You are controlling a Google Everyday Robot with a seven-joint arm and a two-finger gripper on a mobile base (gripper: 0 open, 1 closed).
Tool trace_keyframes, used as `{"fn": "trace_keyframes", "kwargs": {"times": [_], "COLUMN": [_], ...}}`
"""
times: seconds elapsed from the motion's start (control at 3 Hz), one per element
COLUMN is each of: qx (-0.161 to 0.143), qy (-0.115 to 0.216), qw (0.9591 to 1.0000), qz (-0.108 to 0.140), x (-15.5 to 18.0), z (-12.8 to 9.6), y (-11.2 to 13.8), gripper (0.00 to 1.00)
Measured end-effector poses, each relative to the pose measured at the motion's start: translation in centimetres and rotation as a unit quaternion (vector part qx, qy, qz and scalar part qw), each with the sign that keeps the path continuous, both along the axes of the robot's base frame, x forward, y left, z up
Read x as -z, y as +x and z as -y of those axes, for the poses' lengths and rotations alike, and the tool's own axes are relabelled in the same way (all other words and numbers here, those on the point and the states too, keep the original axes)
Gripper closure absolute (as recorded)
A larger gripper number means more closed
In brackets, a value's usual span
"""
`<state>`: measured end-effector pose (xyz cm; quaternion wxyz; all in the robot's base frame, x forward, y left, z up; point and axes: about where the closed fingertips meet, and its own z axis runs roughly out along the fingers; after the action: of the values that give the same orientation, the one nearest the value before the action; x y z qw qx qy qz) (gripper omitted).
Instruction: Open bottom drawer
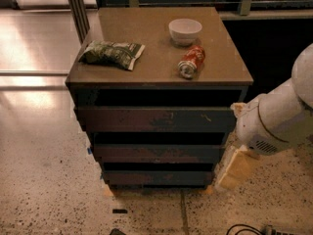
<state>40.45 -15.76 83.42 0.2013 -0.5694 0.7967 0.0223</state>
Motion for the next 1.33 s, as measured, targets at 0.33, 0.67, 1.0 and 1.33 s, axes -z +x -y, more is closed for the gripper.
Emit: {"fn": "trace_keyframes", "kwargs": {"times": [0.33,0.67,1.0,1.33], "qx": [-0.023,-0.023,-0.019,-0.031], "qy": [0.060,0.060,0.062,0.064], "qw": [0.9972,0.9972,0.9965,0.9916], "qz": [-0.038,-0.038,-0.053,-0.107], "x": [7.7,7.7,10.2,17.9], "z": [-2.0,-2.0,-2.1,-2.7], "y": [-1.7,-1.7,-1.8,-1.6], "gripper": [0.00,0.00,0.00,0.00]}}
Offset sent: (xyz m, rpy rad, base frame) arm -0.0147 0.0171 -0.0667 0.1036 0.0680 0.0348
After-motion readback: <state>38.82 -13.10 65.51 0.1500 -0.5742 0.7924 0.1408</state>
